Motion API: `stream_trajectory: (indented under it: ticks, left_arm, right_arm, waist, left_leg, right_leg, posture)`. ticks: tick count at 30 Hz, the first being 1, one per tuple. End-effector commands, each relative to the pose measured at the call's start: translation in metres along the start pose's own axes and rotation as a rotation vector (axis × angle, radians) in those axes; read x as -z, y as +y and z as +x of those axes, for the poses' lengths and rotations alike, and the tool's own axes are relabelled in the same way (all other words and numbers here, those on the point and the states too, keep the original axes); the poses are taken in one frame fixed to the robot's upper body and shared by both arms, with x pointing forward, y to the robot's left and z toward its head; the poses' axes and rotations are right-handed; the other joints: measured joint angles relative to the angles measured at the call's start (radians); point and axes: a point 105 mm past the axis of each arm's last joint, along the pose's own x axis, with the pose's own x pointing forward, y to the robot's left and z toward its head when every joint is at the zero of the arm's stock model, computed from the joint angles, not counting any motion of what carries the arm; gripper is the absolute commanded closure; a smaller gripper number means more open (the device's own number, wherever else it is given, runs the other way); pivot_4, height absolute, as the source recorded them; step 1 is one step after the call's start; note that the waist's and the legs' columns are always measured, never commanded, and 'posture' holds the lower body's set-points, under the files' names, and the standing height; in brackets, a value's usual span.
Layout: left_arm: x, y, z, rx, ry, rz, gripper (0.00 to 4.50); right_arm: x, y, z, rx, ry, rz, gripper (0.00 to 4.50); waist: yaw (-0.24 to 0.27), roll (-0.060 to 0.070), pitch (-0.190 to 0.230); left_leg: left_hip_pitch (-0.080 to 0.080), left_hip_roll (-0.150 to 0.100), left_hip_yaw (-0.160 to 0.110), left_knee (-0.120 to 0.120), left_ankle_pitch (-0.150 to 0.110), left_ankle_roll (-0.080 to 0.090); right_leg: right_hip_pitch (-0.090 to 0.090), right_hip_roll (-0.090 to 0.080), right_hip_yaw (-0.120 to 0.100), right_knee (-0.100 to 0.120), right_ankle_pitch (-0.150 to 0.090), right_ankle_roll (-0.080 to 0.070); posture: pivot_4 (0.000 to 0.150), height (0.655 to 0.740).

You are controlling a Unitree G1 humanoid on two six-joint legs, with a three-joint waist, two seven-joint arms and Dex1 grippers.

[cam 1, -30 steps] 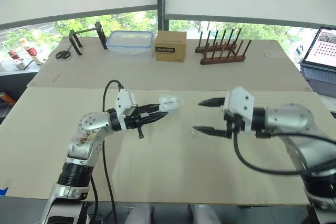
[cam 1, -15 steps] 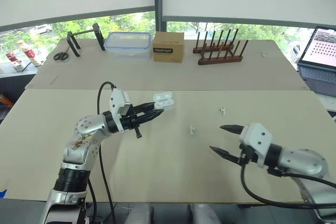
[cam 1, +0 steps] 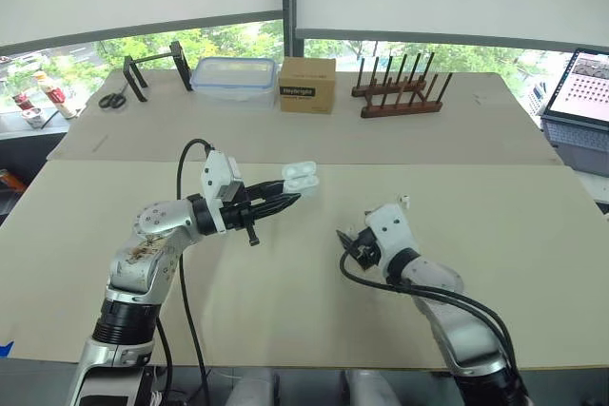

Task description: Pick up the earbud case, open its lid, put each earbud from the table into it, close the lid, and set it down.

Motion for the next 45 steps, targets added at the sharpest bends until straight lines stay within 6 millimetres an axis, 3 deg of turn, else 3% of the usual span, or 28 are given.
stream_trajectory:
  ticks: [1, 7, 12, 18, 27, 31, 37, 45]
  left_arm:
    - [-0.011, -0.001, 0.0, 0.018, -0.027, 0.037, 3.98]
    - [-0.006, -0.001, -0.003, 0.019, -0.015, 0.042, 3.98]
    - [-0.001, 0.0, -0.007, 0.017, -0.008, 0.043, 3.98]
    - [0.002, 0.001, -0.008, 0.012, -0.004, 0.041, 3.98]
    - [0.006, 0.0, -0.012, -0.003, 0.001, 0.039, 3.98]
    - [0.006, 0.0, -0.014, -0.005, 0.002, 0.037, 3.98]
    - [0.007, -0.007, -0.015, 0.024, 0.019, 0.042, 3.98]
    - [0.004, -0.014, -0.017, 0.012, 0.015, 0.028, 3.98]
  right_arm:
    - [0.0, 0.003, 0.004, 0.032, 0.001, 0.022, 0.68]
    - [0.017, 0.01, 0.0, 0.064, 0.097, 0.163, 0.68]
    - [0.023, 0.019, -0.008, 0.017, 0.16, 0.245, 2.16]
    - [0.019, 0.022, 0.0, -0.016, 0.164, 0.238, 4.12]
    - [0.013, 0.02, -0.001, -0.109, 0.145, 0.153, 4.14]
    - [0.002, 0.017, -0.009, -0.287, 0.089, -0.006, 4.14]
    - [-0.025, 0.008, -0.056, -0.8, -0.07, -0.403, 4.14]
    - [0.01, -0.052, -0.106, -1.154, 0.189, -0.717, 4.14]
  waist:
    - [-0.002, 0.0, 0.0]
    - [-0.004, 0.001, -0.001]
    - [-0.003, 0.001, -0.002]
    - [-0.009, 0.001, -0.002]
    - [-0.028, 0.001, -0.003]
    - [-0.026, 0.001, -0.003]
    - [-0.026, 0.001, -0.002]
    - [-0.02, 0.0, -0.001]
  left_leg:
    - [0.0, 0.0, 0.0, 0.0, 0.0, 0.0]
    - [0.001, 0.0, 0.0, 0.0, 0.0, 0.0]
    - [0.001, 0.0, 0.0, 0.0, 0.0, 0.0]
    - [0.003, 0.0, 0.0, -0.001, 0.0, 0.0]
    - [0.004, 0.001, 0.0, -0.002, 0.0, 0.0]
    - [0.004, 0.0, 0.001, -0.001, 0.0, 0.0]
    - [0.002, 0.0, 0.002, -0.001, 0.0, 0.001]
    - [0.002, 0.001, 0.003, 0.0, 0.0, 0.001]
  right_leg:
    - [0.0, 0.0, 0.0, 0.0, 0.0, 0.0]
    - [0.001, 0.0, 0.0, 0.0, 0.0, 0.0]
    - [0.001, 0.0, 0.0, 0.0, 0.0, 0.0]
    - [0.002, 0.0, 0.0, 0.0, 0.0, 0.0]
    - [0.002, 0.0, 0.0, 0.0, 0.0, 0.0]
    - [0.002, -0.001, 0.0, -0.001, 0.0, 0.0]
    - [0.002, 0.0, -0.001, -0.002, 0.0, 0.0]
    - [0.003, -0.001, -0.001, -0.004, 0.0, 0.0]
  posture:
    - [0.15, 0.74]
    - [0.15, 0.74]
    - [0.15, 0.74]
    - [0.15, 0.74]
    - [0.15, 0.74]
    - [0.15, 0.74]
    - [0.15, 0.74]
    - [0.15, 0.74]
